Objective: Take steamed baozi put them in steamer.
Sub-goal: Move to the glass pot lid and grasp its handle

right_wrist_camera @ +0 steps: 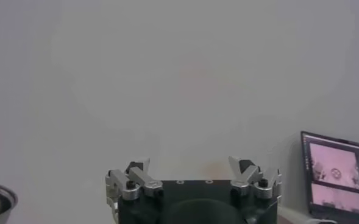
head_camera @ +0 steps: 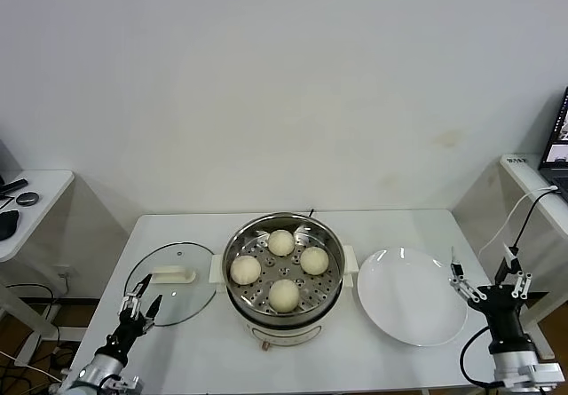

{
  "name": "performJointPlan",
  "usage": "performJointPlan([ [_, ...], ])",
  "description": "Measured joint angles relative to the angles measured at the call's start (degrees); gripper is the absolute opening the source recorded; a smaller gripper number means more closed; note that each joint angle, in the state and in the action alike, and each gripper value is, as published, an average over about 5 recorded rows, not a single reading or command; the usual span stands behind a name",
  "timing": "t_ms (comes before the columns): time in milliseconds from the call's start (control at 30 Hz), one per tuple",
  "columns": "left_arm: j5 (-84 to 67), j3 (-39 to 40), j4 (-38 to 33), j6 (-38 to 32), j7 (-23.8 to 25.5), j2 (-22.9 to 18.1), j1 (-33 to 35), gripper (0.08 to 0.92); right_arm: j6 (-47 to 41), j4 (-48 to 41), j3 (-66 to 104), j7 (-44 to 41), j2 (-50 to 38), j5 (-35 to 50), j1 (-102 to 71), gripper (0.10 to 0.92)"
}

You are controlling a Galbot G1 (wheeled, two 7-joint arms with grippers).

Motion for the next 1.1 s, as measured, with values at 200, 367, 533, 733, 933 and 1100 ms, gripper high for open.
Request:
performJointPlan([
  [200,2.7,2.1,5.3,-0.9,-0.3,0.8,-5.9,0.823,0.3,0.8,-0.4,-0.1,1.1,-0.9,-1.2,0.823],
  [367,4.3,3.4,9.9,-1.4,-0.1,0.7,-10.1,0.823,0.3,1.6,-0.8,-0.2,1.7,-1.5,-2.1,0.823],
  [533,5.8,4.1,13.6,-1.7,-0.3,0.6,-13.4,0.823,0.5,2.1,-1.0,-0.3,2.0,-1.9,-2.9,0.823],
  [733,6.9,4.8,17.3,-2.0,-0.5,0.7,-16.5,0.823,0.8,2.2,-1.4,-0.4,2.3,-2.3,-3.5,0.823],
  [933,7.7,5.4,20.0,-2.3,-0.7,0.3,-19.3,0.823,0.9,2.2,-1.7,-0.4,2.5,-2.6,-3.7,0.823],
  [1100,8.2,5.9,21.5,-2.4,-0.4,0.0,-21.2,0.773,0.8,2.2,-2.0,-0.6,2.7,-2.9,-3.8,0.823],
])
